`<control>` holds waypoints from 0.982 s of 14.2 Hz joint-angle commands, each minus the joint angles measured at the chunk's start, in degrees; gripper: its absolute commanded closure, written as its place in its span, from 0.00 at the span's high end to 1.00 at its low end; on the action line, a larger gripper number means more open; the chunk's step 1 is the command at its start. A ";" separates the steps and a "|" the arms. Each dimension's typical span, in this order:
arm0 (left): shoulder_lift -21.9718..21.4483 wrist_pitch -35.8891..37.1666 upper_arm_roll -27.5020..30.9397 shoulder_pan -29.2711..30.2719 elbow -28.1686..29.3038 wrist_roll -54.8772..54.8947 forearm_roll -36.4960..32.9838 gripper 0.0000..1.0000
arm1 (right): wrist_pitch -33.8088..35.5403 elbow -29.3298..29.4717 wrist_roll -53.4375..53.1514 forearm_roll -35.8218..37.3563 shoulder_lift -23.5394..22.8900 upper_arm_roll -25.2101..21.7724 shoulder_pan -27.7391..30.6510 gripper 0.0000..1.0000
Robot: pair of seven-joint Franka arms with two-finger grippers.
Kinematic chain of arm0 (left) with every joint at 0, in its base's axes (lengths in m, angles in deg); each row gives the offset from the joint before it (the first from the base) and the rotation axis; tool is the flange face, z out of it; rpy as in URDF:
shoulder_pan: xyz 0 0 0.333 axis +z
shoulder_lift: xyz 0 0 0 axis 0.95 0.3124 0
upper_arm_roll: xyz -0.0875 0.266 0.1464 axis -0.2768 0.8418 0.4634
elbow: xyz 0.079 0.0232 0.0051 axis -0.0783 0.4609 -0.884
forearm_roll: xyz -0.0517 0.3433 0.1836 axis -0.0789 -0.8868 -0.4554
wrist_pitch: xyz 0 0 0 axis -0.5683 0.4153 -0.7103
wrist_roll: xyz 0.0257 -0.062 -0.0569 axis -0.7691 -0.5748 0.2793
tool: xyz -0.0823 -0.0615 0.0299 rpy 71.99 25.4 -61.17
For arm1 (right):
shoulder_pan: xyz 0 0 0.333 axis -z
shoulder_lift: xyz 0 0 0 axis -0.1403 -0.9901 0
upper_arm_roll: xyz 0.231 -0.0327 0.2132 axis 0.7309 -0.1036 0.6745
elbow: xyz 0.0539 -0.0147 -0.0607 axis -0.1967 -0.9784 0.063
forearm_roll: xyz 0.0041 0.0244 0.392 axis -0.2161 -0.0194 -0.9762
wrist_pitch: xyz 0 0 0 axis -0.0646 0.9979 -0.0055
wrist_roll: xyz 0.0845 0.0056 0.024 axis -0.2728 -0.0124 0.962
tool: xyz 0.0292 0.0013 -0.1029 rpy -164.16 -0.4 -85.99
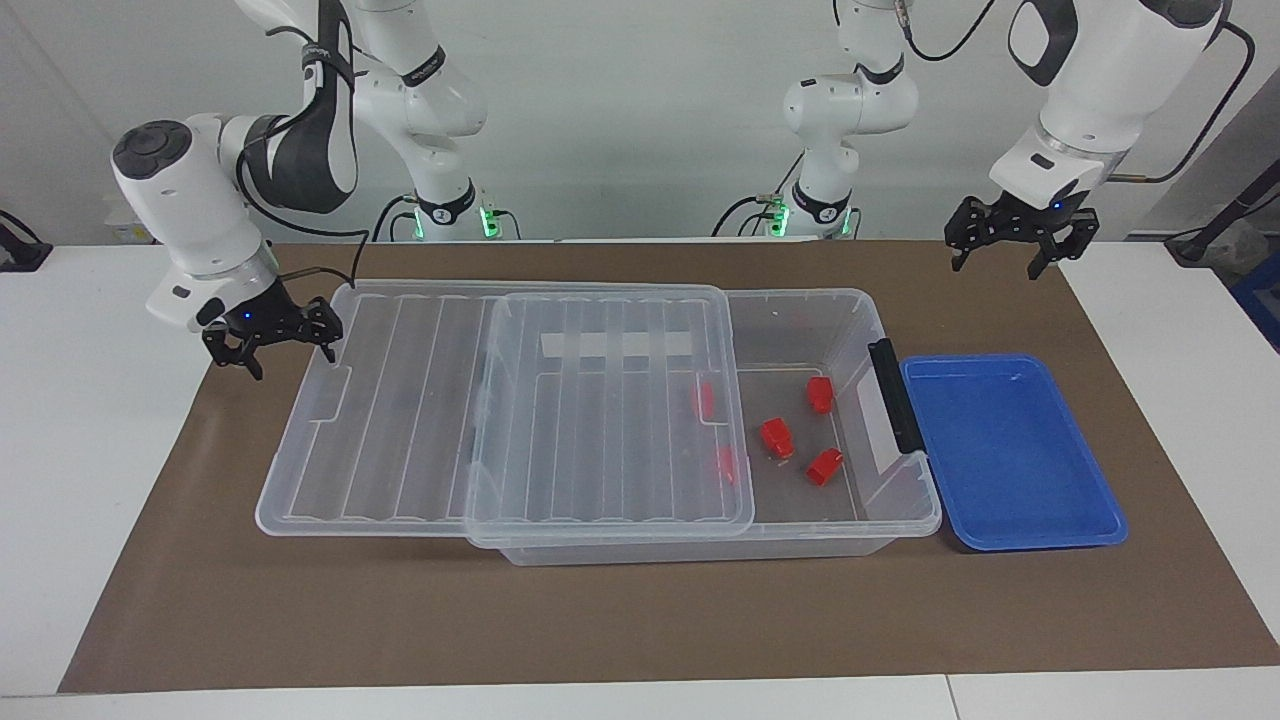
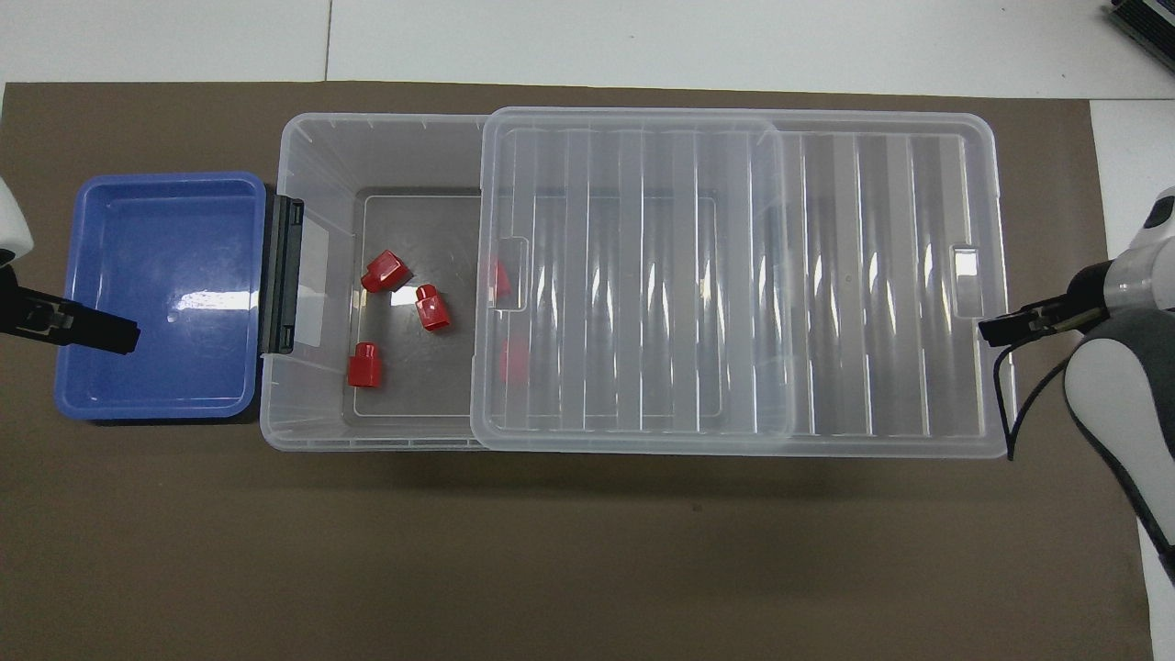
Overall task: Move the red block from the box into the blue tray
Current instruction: 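Reach the left gripper into the open box toward a red block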
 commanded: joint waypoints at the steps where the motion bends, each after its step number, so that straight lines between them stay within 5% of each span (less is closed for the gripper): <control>1: -2.66 -3.59 0.41 0.54 5.02 -9.05 -0.12 1.00 | -0.36 0.00 1.63 0.47 0.22 0.39 1.38 1.00; 3: -2.58 -13.67 -0.29 -2.42 9.84 -31.60 0.06 1.00 | -0.09 0.26 1.19 0.38 0.22 0.39 1.56 1.00; 5: 0.92 -17.57 -0.30 -7.35 9.52 -43.01 0.06 1.00 | 0.52 1.92 0.67 0.38 -0.05 0.39 1.47 1.00; 10: 12.08 -19.24 -0.30 -13.59 0.13 -54.80 0.15 1.00 | 2.01 2.63 -11.27 0.20 1.53 0.91 -0.11 1.00; 14: 16.84 -26.28 -0.21 -15.97 1.17 -60.89 -0.47 1.00 | 7.10 6.75 -24.44 0.20 2.33 1.00 -3.71 1.00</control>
